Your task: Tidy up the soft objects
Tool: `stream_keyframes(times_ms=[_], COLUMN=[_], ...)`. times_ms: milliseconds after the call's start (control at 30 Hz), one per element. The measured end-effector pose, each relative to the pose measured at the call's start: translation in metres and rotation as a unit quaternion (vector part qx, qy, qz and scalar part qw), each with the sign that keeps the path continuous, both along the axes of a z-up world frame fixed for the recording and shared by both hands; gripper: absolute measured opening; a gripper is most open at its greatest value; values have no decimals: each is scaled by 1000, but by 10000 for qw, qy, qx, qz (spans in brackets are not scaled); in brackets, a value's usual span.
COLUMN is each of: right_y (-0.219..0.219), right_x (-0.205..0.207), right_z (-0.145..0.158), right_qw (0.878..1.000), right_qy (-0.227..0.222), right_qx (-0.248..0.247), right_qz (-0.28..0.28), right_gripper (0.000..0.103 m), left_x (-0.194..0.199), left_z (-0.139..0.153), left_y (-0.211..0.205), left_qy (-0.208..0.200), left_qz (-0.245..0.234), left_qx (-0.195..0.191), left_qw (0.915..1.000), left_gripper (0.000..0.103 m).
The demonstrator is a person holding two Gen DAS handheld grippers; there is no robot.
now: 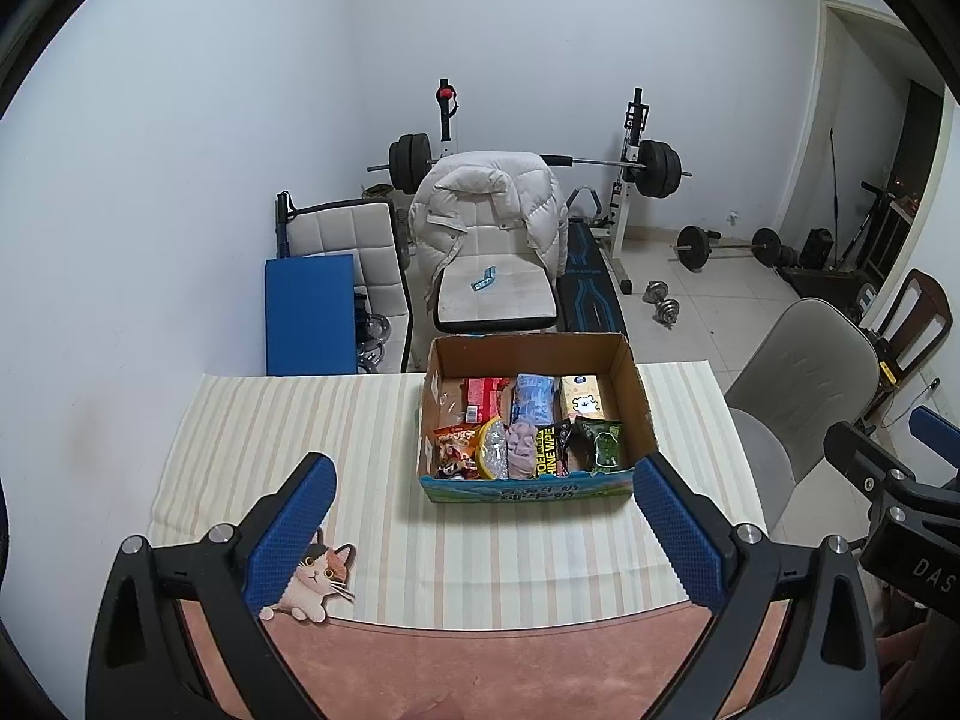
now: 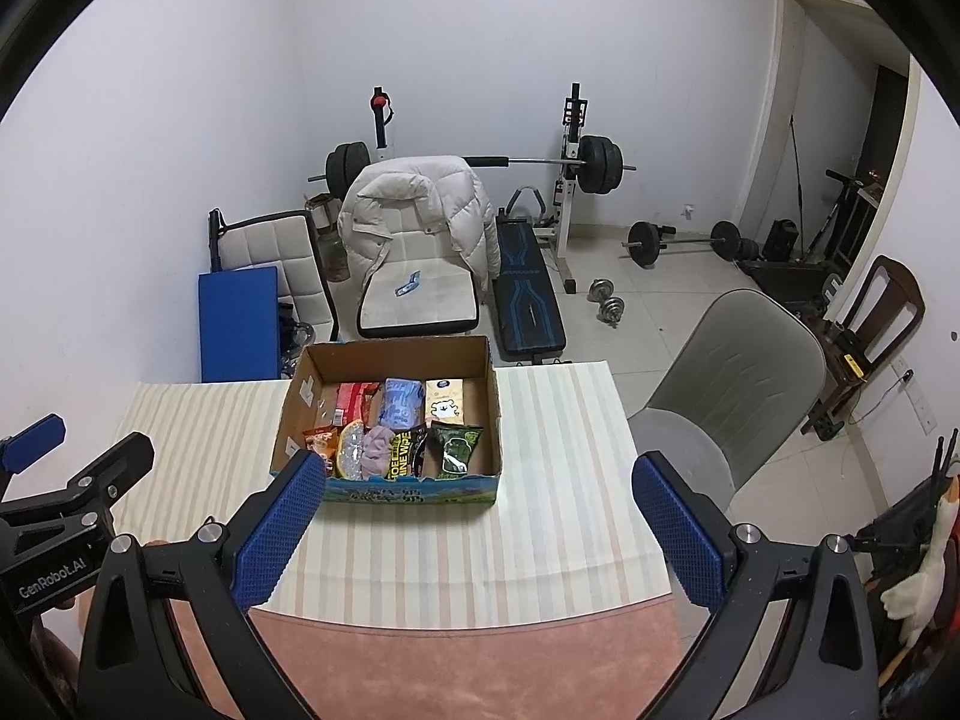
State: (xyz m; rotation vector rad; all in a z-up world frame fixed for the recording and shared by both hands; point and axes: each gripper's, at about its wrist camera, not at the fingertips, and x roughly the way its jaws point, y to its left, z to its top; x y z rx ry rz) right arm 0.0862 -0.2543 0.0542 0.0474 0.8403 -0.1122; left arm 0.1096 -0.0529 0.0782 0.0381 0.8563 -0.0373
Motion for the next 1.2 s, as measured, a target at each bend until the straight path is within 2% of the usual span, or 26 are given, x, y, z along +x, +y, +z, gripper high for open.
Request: stream_keyframes(times_ms=[1200], right_y=[-6], right_x=[1], right_z=[-1], right_qw=[10000], right_qy=[-6], right_qx=[-20], right_qz=[-17], right_gripper=[103], left_x=[0], left_z=[-4], left_y=[-2], left_qy=[8], left_qz=[-11], left_qx=[-38], left_qw=[10000], left_gripper=[102])
